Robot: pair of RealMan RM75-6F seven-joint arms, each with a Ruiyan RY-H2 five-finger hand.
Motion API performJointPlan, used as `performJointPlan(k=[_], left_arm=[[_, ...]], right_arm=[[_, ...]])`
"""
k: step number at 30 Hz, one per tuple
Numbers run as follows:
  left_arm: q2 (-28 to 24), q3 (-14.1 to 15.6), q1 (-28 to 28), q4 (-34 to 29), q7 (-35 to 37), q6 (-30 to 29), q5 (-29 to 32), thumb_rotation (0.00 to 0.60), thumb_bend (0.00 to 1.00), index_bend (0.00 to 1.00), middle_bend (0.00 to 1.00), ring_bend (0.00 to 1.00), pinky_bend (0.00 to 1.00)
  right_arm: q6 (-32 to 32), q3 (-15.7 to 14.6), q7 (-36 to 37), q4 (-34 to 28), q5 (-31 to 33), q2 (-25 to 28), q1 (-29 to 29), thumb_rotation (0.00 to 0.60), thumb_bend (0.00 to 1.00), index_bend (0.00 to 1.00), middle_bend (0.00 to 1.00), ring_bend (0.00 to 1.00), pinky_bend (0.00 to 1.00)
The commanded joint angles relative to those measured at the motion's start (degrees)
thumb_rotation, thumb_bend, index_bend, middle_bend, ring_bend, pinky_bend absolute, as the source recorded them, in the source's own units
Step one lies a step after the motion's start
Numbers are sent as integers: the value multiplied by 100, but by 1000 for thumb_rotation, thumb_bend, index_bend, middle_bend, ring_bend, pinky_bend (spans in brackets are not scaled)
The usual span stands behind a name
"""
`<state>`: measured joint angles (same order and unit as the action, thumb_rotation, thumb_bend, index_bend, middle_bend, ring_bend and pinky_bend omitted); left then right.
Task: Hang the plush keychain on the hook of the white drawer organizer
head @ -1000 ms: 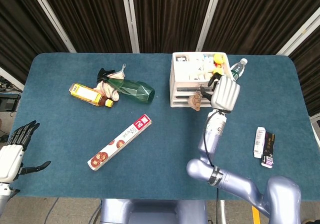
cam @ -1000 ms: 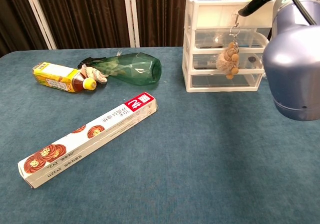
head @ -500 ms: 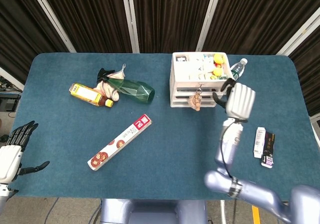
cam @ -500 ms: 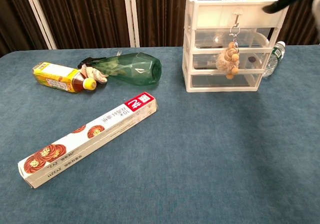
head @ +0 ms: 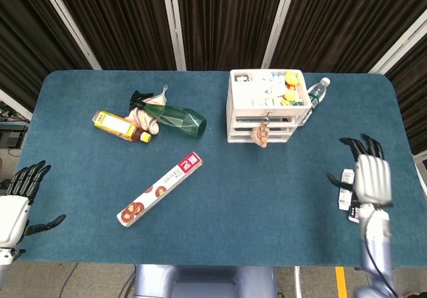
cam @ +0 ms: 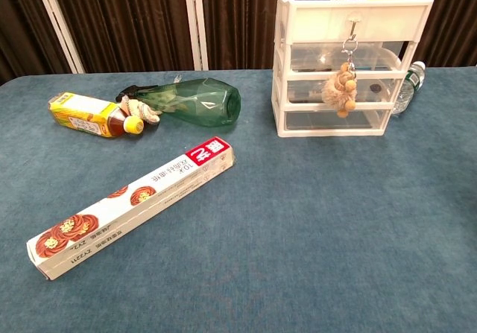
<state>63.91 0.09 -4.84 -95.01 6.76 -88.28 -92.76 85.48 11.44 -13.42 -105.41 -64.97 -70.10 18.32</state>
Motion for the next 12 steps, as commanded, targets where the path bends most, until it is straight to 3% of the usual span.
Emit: performJointPlan(k=[1,6,12], left_arm=[[71,-5,32,101,-163,-72,-58,600,90,35,0,0,0],[158,-14,53,263,-500,-139,-101,600,84,15,0,0,0],[224,-54,66,353,-747,-163,-46,600,84,2,0,0,0]], right_arm=[[-11,-662,682,33,-848,469,-624,600,51,47,2,0,0],[222,-996,883,379,-1394,528,-927,600,34,0,0,0,0],[347,-1123,862,684,-1784,438,-1067,600,28,0,0,0,0]])
